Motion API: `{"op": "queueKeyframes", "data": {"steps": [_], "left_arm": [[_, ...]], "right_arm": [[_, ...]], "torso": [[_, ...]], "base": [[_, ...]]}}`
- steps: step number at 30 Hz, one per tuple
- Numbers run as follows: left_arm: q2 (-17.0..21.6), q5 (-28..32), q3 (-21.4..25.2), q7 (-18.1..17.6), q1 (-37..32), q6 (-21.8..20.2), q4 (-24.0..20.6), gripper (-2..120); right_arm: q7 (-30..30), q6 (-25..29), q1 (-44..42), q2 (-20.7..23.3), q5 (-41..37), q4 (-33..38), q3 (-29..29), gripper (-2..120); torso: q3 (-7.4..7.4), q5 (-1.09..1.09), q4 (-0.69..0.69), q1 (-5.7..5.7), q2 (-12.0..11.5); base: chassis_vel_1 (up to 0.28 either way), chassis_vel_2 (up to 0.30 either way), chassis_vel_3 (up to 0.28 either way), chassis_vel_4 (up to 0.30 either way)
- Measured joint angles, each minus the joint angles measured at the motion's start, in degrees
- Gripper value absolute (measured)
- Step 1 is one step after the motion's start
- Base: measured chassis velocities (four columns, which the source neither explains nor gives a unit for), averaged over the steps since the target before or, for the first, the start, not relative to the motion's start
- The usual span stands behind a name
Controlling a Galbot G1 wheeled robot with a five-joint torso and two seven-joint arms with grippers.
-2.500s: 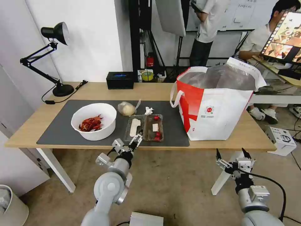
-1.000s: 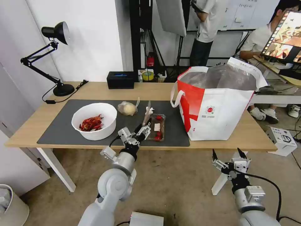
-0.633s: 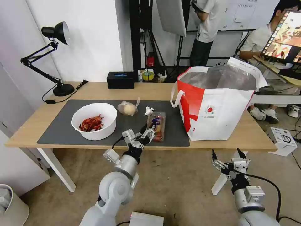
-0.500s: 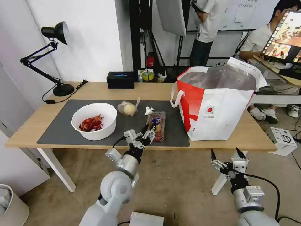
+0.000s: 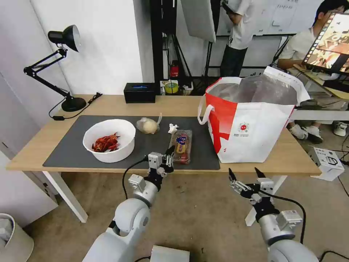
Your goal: Pick up the trash from the table and place it into the takeout bag.
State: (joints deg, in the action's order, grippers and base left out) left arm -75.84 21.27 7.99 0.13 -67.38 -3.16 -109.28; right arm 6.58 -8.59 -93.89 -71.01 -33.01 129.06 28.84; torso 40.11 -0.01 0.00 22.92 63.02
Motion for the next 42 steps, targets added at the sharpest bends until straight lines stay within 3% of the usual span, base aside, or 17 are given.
{"op": "queueKeyframes", "data": {"steps": [2,5,12,25,42], "left_arm": [[-0.3,-1.9,-0.3,0.3,-0.1,0.7,0.5,0],[-0.3,-3.4,-0.6,0.5,0.0,1.2,0.8,0],[0.5,-6.3,-1.4,1.0,0.6,2.1,1.7,0],[0.1,-10.0,-2.2,1.6,1.2,3.3,3.6,0],[-0.5,-14.9,-2.5,2.5,1.4,4.7,5.9,0]], "right_arm": [[2.5,-3.0,2.1,0.1,-9.4,1.3,-1.6,100],[4.3,-4.5,4.4,0.2,-15.4,1.6,-2.9,100],[5.6,-5.9,7.8,-0.1,-22.4,1.2,-4.0,100],[8.0,-8.9,19.1,-0.3,-29.4,-4.9,-4.5,100],[10.0,-10.3,29.4,-4.9,-31.2,-17.2,-12.1,100]], "torso": [[0.0,0.0,0.01,0.0,0.0],[0.0,0.01,0.01,0.0,0.0],[0.0,0.01,0.0,0.0,0.0],[0.0,0.02,0.01,0.0,0.0],[0.01,0.01,0.01,0.0,0.0]], "base": [[0.0,0.0,0.0,0.0],[0.0,0.0,0.0,0.0],[0.0,0.0,0.0,0.0],[0.0,0.0,0.0,0.0],[0.0,0.0,0.0,0.0]]}}
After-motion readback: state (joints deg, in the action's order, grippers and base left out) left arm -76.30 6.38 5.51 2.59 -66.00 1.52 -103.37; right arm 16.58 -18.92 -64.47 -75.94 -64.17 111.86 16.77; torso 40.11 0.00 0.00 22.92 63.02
